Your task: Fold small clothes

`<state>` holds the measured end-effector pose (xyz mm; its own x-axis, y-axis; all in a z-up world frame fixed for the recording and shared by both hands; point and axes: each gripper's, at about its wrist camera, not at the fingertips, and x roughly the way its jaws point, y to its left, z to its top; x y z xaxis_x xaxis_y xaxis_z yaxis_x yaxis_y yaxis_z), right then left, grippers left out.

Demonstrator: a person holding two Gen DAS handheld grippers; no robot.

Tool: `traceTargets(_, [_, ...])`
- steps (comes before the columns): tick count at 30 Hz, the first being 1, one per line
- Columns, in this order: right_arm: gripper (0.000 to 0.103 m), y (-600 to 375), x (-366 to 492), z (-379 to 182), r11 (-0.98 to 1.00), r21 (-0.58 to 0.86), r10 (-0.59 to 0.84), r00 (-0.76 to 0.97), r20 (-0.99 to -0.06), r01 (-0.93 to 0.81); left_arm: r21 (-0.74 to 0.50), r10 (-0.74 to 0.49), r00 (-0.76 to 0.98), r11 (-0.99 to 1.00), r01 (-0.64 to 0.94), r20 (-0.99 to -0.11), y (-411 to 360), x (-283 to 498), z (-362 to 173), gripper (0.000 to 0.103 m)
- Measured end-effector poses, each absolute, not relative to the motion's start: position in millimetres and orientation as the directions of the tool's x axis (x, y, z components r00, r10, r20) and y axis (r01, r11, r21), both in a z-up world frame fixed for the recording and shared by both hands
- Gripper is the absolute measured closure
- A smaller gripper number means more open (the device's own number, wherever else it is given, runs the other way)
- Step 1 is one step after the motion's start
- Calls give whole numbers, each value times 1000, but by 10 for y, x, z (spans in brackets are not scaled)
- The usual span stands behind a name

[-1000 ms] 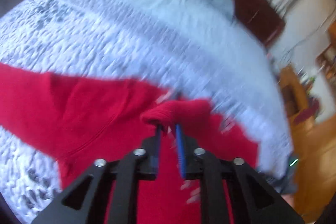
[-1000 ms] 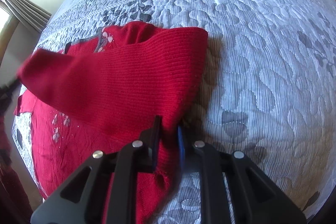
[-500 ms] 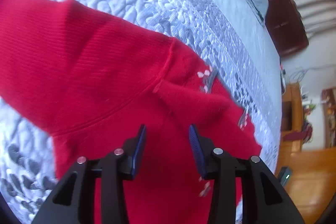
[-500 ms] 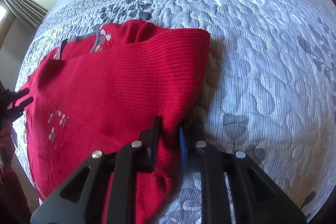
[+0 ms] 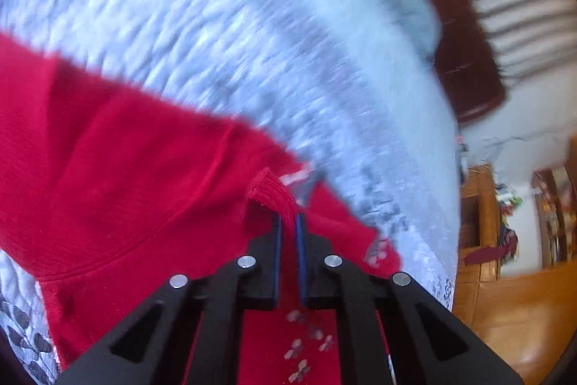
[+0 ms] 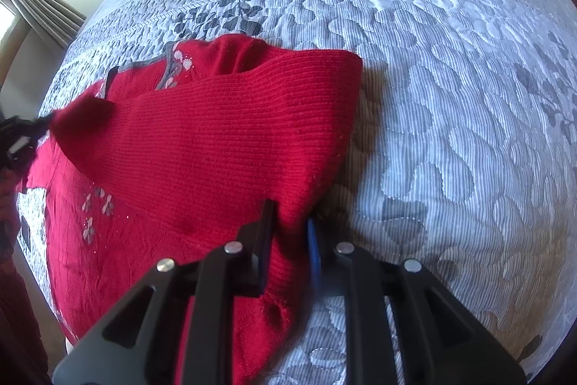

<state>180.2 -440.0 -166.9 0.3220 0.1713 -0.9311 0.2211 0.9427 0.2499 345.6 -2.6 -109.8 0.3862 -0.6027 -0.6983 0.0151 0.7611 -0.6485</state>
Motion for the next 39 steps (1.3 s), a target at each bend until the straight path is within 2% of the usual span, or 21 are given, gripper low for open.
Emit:
traceTargets(2, [87, -4403, 1801, -1673, 943, 251, 172, 323, -931, 220, -596, -603, 490, 780, 193, -630, -53, 3126, -798, 96])
traceTargets(4, [87, -4405, 1803, -1675, 942, 251, 173, 322, -931, 222, -501, -559, 494, 826, 259, -666, -85, 2882, -846, 96])
traceTargets(6, [87, -4404, 1803, -1670, 942, 249, 171, 319, -932, 223, -448, -497, 426, 867, 217, -756, -52, 2896, -1145, 96])
traceTargets(7, [87, -4402, 1806, -1666, 942, 247, 168, 317, -933, 226, -421, -442, 348, 896, 137, -827, 47, 2969, -1452, 95])
traceTargets(9, [86, -4390, 1812, -1658, 945, 240, 164, 314, -935, 222, -490, -485, 286, 870, 56, -827, 242, 3027, -1700, 91])
traceTargets(11, [83, -4387, 1817, -1643, 948, 236, 163, 309, -937, 213, -520, -500, 308, 854, 22, -809, 362, 3014, -1635, 89])
traceTargets(13, [81, -4404, 1823, -1621, 947, 241, 170, 303, -938, 215, -472, -457, 364, 880, 52, -812, 347, 2994, -1449, 68])
traceTargets(14, [77, -4418, 1823, -1593, 944, 250, 179, 303, -936, 216, -460, -454, 377, 884, 81, -807, 313, 3014, -1365, 54])
traceTargets(17, [66, -4416, 1830, -1502, 944, 262, 196, 300, -934, 199, -469, -477, 342, 876, 112, -810, 196, 3213, -1312, 52])
traceTargets(18, [65, -4399, 1837, -1484, 947, 256, 193, 296, -936, 194, -483, -490, 322, 869, 106, -810, 175, 3285, -1330, 52])
traceTargets(26, [65, -4366, 1716, -1322, 948, 253, 194, 283, -939, 191, -461, -457, 230, 886, 42, -859, 135, 3533, -1570, 54])
traceTargets(27, [65, -4372, 1715, -1339, 945, 265, 207, 274, -939, 194, -460, -456, 229, 887, 40, -860, 129, 3539, -1581, 59])
traceTargets(28, [65, -4372, 1733, -1359, 943, 266, 209, 267, -941, 197, -459, -454, 238, 888, 37, -859, 129, 3548, -1587, 68])
traceTargets(29, [65, -4370, 1762, -1400, 947, 252, 196, 259, -946, 201, -468, -462, 243, 883, 36, -853, 136, 3569, -1596, 91])
traceTargets(32, [65, -4385, 1810, -1507, 944, 248, 192, 249, -949, 219, -517, -506, 270, 855, 36, -819, 180, 3620, -1539, 94])
traceTargets(34, [65, -4389, 1812, -1565, 941, 250, 194, 244, -950, 228, -502, -504, 352, 859, 104, -789, 161, 3593, -1333, 95])
traceTargets(37, [65, -4369, 1806, -1606, 946, 235, 179, 247, -952, 221, -445, -469, 454, 880, 166, -757, 138, 3554, -1151, 95])
traceTargets(39, [64, -4361, 1807, -1605, 947, 234, 177, 250, -952, 220, -357, -379, 456, 924, 139, -805, 133, 3635, -1294, 94])
